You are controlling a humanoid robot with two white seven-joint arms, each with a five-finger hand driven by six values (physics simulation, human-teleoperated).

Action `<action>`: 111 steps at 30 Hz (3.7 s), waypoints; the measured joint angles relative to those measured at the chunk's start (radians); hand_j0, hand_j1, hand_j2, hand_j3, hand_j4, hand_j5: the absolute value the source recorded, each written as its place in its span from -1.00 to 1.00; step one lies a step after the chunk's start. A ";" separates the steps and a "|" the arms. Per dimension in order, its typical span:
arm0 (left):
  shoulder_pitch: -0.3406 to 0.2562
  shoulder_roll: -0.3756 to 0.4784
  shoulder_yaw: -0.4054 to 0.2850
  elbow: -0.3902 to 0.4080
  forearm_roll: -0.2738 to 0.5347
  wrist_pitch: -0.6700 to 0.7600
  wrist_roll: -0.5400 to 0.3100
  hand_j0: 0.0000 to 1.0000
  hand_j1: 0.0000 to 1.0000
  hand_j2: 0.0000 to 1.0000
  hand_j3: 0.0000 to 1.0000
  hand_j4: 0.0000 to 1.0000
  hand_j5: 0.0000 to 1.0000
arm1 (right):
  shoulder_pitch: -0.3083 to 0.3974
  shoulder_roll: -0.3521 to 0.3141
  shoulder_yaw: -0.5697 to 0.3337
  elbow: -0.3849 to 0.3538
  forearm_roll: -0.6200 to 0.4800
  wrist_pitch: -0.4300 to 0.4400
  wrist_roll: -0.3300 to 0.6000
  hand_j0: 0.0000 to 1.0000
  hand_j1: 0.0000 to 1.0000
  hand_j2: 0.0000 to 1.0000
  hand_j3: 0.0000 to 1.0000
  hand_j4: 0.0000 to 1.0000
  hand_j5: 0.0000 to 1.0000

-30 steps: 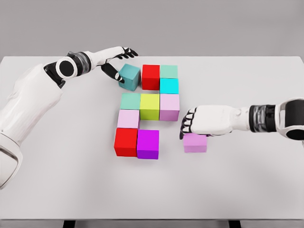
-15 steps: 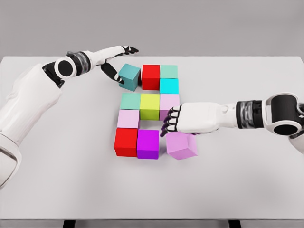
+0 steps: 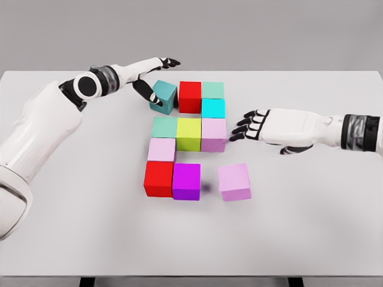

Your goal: Assemble the squares on the desktop into the number 2

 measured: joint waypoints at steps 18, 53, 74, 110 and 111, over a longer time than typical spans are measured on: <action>0.003 -0.011 -0.004 0.006 -0.013 0.007 0.001 1.00 1.00 1.00 1.00 1.00 1.00 | 0.114 -0.116 -0.016 -0.019 0.188 0.000 0.000 1.00 1.00 1.00 1.00 1.00 1.00; 0.023 0.162 -0.042 -0.012 0.037 -0.249 -0.009 1.00 1.00 1.00 1.00 1.00 1.00 | 0.094 -0.107 0.119 -0.066 0.176 0.001 0.000 1.00 1.00 1.00 1.00 1.00 1.00; 0.034 0.361 -0.150 -0.071 -0.093 -0.462 -0.129 1.00 1.00 1.00 1.00 1.00 1.00 | 0.058 -0.078 0.177 -0.066 0.146 0.000 0.000 1.00 1.00 1.00 1.00 1.00 1.00; -0.008 0.167 -0.146 -0.017 -0.257 -0.462 -0.127 1.00 1.00 1.00 1.00 1.00 1.00 | 0.020 -0.068 0.250 -0.069 0.110 0.000 0.000 1.00 1.00 1.00 1.00 1.00 1.00; -0.008 0.165 -0.146 -0.017 -0.259 -0.462 -0.127 1.00 1.00 1.00 1.00 1.00 1.00 | 0.015 -0.067 0.253 -0.069 0.108 0.000 0.000 1.00 1.00 1.00 1.00 1.00 1.00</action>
